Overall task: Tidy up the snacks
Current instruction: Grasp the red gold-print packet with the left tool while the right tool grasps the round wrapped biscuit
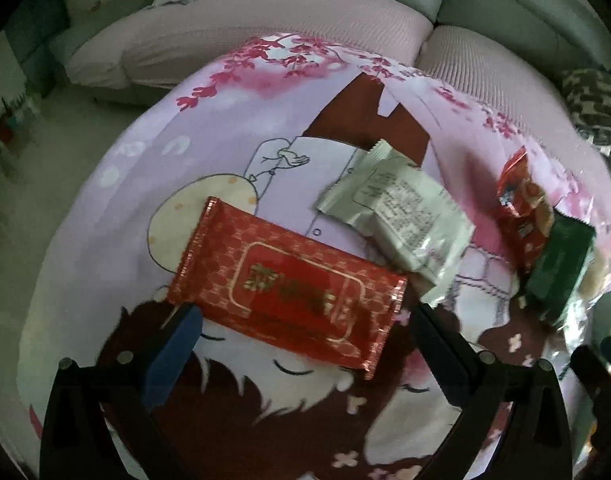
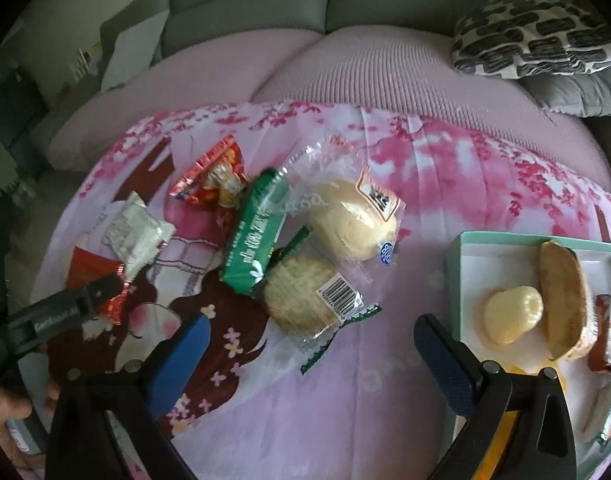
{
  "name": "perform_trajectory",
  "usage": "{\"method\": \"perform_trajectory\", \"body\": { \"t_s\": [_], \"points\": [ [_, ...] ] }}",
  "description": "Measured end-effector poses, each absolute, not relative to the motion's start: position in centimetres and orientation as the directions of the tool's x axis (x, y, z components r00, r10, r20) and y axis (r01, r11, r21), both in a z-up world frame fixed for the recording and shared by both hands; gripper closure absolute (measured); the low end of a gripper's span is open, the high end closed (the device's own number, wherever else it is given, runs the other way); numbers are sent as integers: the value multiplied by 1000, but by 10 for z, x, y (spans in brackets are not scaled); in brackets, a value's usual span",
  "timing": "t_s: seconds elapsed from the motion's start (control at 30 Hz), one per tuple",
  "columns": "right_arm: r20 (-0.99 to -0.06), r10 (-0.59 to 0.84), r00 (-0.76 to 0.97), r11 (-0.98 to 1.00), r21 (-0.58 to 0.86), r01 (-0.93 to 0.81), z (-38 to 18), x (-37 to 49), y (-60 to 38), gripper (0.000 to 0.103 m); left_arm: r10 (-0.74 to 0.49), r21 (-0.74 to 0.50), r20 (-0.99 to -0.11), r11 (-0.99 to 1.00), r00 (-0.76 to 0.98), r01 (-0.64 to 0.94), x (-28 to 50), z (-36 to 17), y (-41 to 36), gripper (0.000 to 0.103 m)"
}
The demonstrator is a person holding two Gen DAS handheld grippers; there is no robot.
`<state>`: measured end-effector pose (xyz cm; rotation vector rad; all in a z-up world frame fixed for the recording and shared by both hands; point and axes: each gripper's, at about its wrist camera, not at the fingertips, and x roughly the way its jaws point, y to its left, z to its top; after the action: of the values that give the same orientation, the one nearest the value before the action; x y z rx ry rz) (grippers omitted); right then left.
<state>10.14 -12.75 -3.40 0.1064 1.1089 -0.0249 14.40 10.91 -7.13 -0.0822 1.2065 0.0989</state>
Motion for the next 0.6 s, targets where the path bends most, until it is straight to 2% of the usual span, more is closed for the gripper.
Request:
{"method": "perform_trajectory", "body": {
  "t_s": [0.47, 0.6],
  "points": [
    [-918, 45, 393, 993, 85, 87, -56, 120, -130, 3, 27, -11, -943, 994, 333, -112, 146, -74, 124, 0],
    [-921, 42, 386, 992, 86, 96, -57, 120, -132, 3, -8, -67, -933, 986, 359, -153, 142, -64, 141, 0]
  ]
}}
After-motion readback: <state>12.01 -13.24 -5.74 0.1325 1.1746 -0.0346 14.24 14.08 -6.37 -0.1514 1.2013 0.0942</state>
